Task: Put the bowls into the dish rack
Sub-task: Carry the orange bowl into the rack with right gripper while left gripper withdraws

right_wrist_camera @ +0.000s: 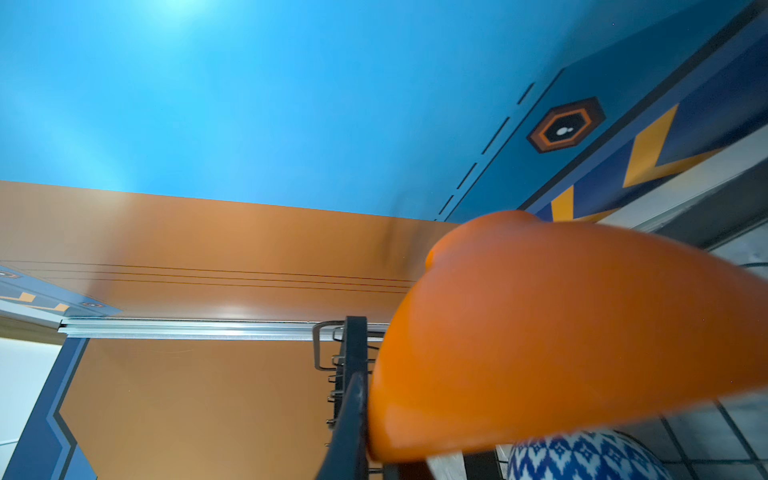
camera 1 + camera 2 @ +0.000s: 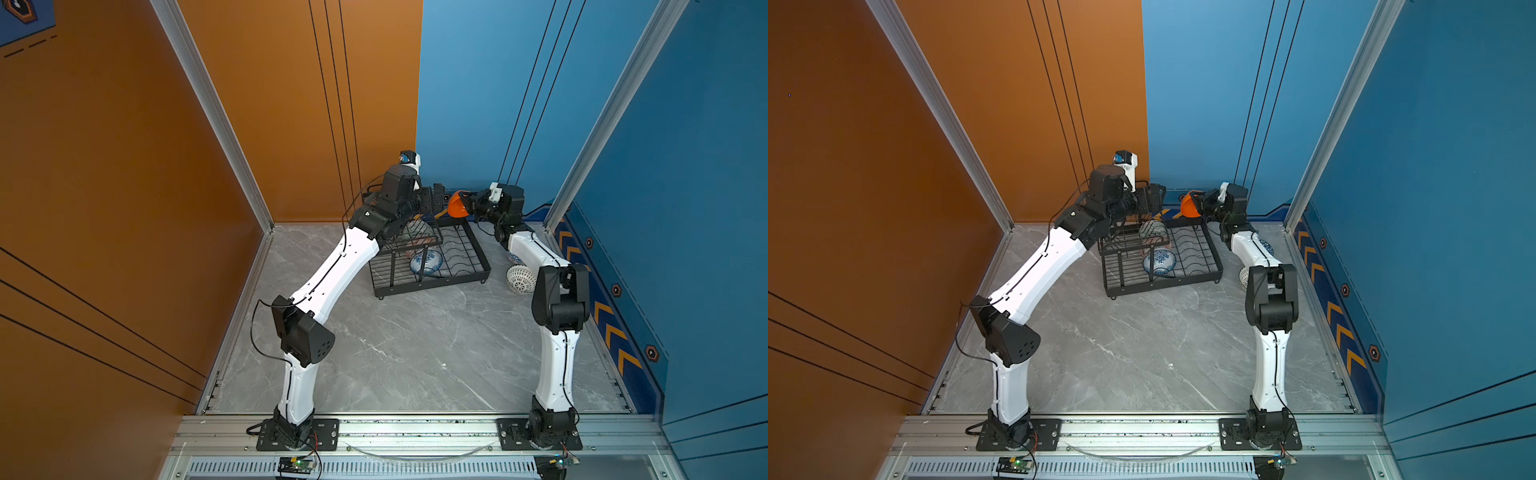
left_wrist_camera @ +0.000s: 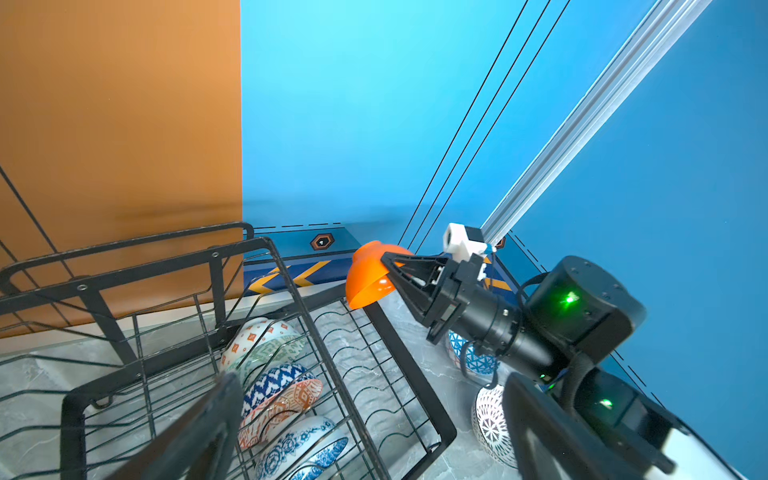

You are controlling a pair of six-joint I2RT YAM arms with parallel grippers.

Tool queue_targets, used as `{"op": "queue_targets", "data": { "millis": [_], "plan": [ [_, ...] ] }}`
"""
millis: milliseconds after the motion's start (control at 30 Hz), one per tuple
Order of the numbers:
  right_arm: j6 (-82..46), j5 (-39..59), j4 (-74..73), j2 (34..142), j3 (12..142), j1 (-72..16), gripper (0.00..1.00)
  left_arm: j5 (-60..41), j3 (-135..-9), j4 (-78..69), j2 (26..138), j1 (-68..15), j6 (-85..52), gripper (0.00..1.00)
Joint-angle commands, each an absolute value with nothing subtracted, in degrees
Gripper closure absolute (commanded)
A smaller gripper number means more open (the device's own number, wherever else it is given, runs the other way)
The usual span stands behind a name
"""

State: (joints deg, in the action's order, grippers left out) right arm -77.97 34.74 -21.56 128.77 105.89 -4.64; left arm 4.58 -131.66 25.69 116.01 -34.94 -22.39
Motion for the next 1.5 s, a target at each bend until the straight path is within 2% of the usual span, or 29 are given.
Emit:
{"op": "queue_targets", "data": {
  "millis": [0, 933, 1467],
  "plan": [
    [-78.8, 34.9, -27.8, 130.2, 105.5, -5.2, 1.00, 1.7, -134.0, 27.7, 117.9, -34.8, -23.2, 0.02],
    [-81.8, 32.5, -36.6, 139.7, 106.5, -7.3, 1.00, -1.3, -138.0, 30.2, 121.1, -32.3, -20.8, 0.02],
    [-80.9, 32.1, -35.5, 144.6, 110.5, -7.8, 1.00, -3.0, -138.1, 30.2, 121.8, -30.3, -22.0, 0.02]
  ]
}}
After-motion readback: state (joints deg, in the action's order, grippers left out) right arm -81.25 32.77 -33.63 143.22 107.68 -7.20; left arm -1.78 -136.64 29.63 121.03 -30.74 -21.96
